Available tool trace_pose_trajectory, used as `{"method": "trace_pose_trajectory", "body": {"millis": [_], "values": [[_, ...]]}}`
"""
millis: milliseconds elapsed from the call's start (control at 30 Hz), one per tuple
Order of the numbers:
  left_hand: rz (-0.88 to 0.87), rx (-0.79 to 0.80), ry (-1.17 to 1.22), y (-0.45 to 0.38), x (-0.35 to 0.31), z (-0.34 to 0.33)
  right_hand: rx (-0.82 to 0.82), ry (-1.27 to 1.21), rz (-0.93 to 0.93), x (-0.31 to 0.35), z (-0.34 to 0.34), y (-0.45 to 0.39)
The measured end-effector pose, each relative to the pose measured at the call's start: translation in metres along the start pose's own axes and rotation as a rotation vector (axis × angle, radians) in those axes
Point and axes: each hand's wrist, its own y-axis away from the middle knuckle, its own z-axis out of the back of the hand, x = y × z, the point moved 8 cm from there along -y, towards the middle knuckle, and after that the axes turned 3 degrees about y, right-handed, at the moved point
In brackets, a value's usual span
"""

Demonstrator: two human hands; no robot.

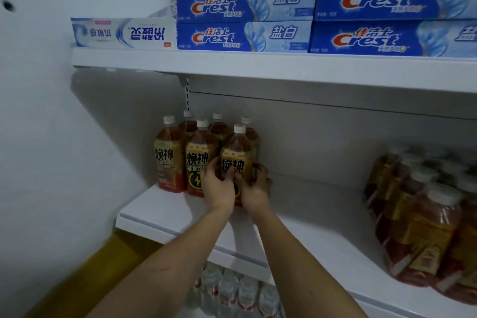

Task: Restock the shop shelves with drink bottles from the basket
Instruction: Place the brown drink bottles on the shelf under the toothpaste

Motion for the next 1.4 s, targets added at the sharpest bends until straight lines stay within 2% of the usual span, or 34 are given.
{"method": "trace_pose_trajectory", "body": {"millis": [233,500,633,700,767,933,1033,1167,1400], "values": [[0.026,-0.051,0.004,-0.004,-0.001,-0.001,0.076,0.081,-0.050,0.001,-0.006,-0.011],[0.049,-0.050,-0.033,0.008,-0.009,-0.002,0.286,0.117,0.059,0.013,0.007,0.010],[0.073,-0.043,-0.121,0.036,-0.017,-0.008,0.275,0.196,0.120,0.020,0.027,0.025],[0.073,0.015,-0.193,0.054,-0.022,-0.016,0.237,0.233,0.136,0.028,0.049,0.039],[0.035,0.137,-0.299,0.073,-0.028,-0.030,0.208,0.328,0.151,0.029,0.073,0.054],[-0.208,0.568,-0.884,0.130,-0.033,-0.069,0.215,0.738,0.165,-0.001,0.135,0.088],[-0.214,0.734,-1.041,0.174,-0.040,-0.083,0.177,0.838,0.136,-0.016,0.184,0.112],[-0.243,0.827,-1.090,0.234,-0.063,-0.094,0.164,0.869,0.110,-0.028,0.237,0.146],[-0.338,0.860,-1.180,0.324,-0.089,-0.099,0.139,0.819,0.089,-0.037,0.305,0.214]]}}
